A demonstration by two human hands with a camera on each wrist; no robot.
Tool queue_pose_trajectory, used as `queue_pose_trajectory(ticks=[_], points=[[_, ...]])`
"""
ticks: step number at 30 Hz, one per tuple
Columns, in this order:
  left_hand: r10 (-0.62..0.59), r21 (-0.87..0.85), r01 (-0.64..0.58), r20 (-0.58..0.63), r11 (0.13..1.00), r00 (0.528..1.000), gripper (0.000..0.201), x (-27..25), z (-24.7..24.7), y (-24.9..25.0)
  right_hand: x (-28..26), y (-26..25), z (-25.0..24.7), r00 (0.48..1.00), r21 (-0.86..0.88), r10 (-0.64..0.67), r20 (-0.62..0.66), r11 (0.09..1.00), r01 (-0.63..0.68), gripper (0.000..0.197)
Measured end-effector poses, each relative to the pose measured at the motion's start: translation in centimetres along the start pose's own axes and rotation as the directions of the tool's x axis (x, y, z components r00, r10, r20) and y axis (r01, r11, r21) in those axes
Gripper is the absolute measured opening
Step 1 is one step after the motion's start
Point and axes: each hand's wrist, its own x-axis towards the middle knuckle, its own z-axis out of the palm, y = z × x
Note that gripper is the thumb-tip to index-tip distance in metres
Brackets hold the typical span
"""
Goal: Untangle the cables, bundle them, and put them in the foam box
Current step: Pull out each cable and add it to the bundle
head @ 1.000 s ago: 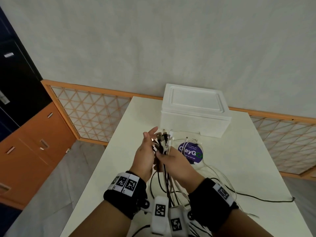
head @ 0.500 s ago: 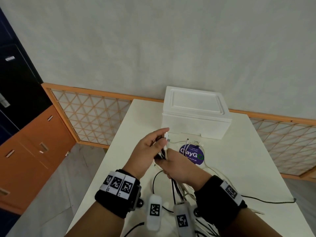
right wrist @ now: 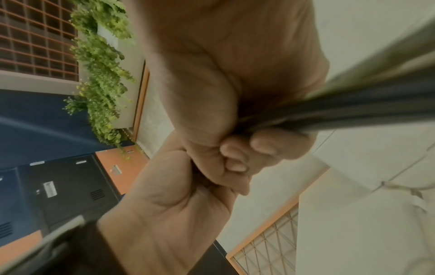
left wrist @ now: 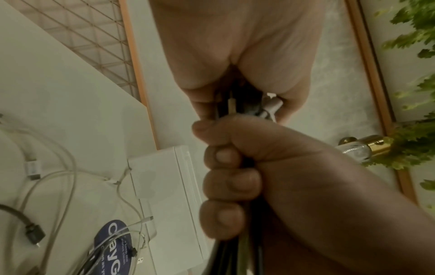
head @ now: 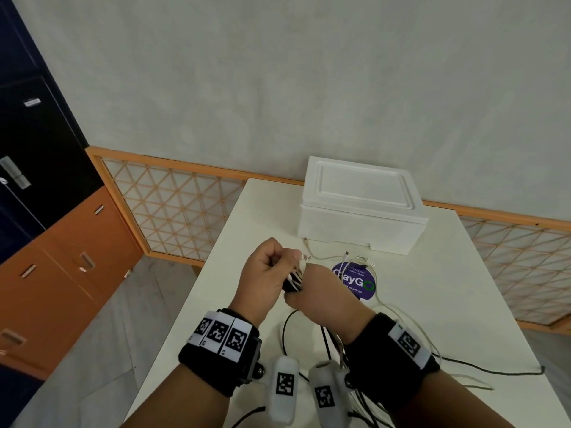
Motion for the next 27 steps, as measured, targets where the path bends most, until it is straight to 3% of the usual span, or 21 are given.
queue_pose_trajectory(ticks=[4,7,8,9,10,12,13,15,16,17,19,20,21,23,25,27], points=[[0.058,0.127,-0.072,0.113,0.989,0.992,0.034,-0.4,0.3,0.2,-0.2,-0.2,0.2,0.993,-0.166,-0.11,-0.04,0.981,0.102,0.022],[0.115,0.21,-0.155,0.192,0.965,0.975,0.015,-0.6,0.6,0.4,-0.7,-1.0,-0.9,0.985,-0.24,-0.155,0.076,0.956,0.169,0.02],[0.122,0.222,-0.17,0.215,0.96,0.969,0.017,-0.6,0.7,0.4,-0.9,-1.0,-1.3,0.986,-0.239,-0.117,0.117,0.961,0.142,0.021],[0.13,0.222,-0.182,0.228,0.958,0.965,0.019,-0.7,0.9,0.4,-0.7,-0.6,-1.2,0.981,-0.274,-0.167,0.096,0.943,0.187,0.025],[0.151,0.217,-0.201,0.226,0.955,0.962,0.019,-0.7,1.0,0.4,-1.0,-0.8,-1.6,0.977,-0.187,-0.156,0.148,0.965,0.183,0.027],[0.192,0.23,-0.23,0.177,0.946,0.965,0.019,-0.9,1.3,0.2,-1.2,-0.5,-2.2,0.989,-0.001,-0.137,0.055,0.991,0.137,0.015],[0.197,0.246,-0.228,0.146,0.942,0.97,0.018,-0.8,1.3,0.0,-1.2,-0.4,-2.0,0.995,0.089,-0.074,0.073,0.994,0.067,0.014],[0.163,0.248,-0.196,0.148,0.949,0.975,0.015,-0.6,1.1,-0.3,-1.0,0.5,-1.4,1.0,0.126,-0.006,0.026,0.992,0.003,0.011],[0.131,0.211,-0.172,0.196,0.962,0.972,0.02,-0.5,0.9,-0.4,-1.1,0.7,-1.4,1.0,0.12,0.011,0.011,0.993,-0.012,0.011],[0.098,0.154,-0.142,0.266,0.978,0.959,0.039,-0.4,0.7,-0.5,-1.1,0.8,-1.5,1.0,0.122,0.011,0.008,0.992,-0.012,0.014],[0.057,-0.062,-0.037,0.359,0.997,0.932,0.098,-0.2,0.2,-1.3,-1.1,0.9,-1.8,0.999,0.158,-0.041,0.007,0.987,0.039,0.01],[0.016,-0.173,0.051,0.365,0.984,0.931,0.118,-0.2,0.1,-1.8,-1.1,1.0,-2.2,0.997,0.192,-0.069,-0.023,0.979,0.072,0.008],[-0.017,-0.234,0.111,0.369,0.966,0.929,0.126,-0.4,0.0,-2.2,-1.0,1.2,-2.5,0.996,0.267,-0.064,-0.059,0.961,0.077,0.013],[-0.102,-0.146,0.168,0.379,0.975,0.92,0.107,-1.1,0.2,-3.1,-1.0,1.5,-2.8,0.994,0.448,-0.032,-0.102,0.891,0.074,0.019],[-0.165,0.028,0.168,0.394,0.985,0.904,0.077,-1.8,1.0,-3.5,-0.9,1.7,-2.5,0.998,0.544,-0.003,-0.06,0.838,0.035,0.006],[-0.152,0.113,0.119,0.353,0.986,0.923,0.055,-2.1,2.0,-3.3,-0.7,2.1,-1.5,0.999,0.531,0.026,-0.038,0.847,-0.002,0.047]])
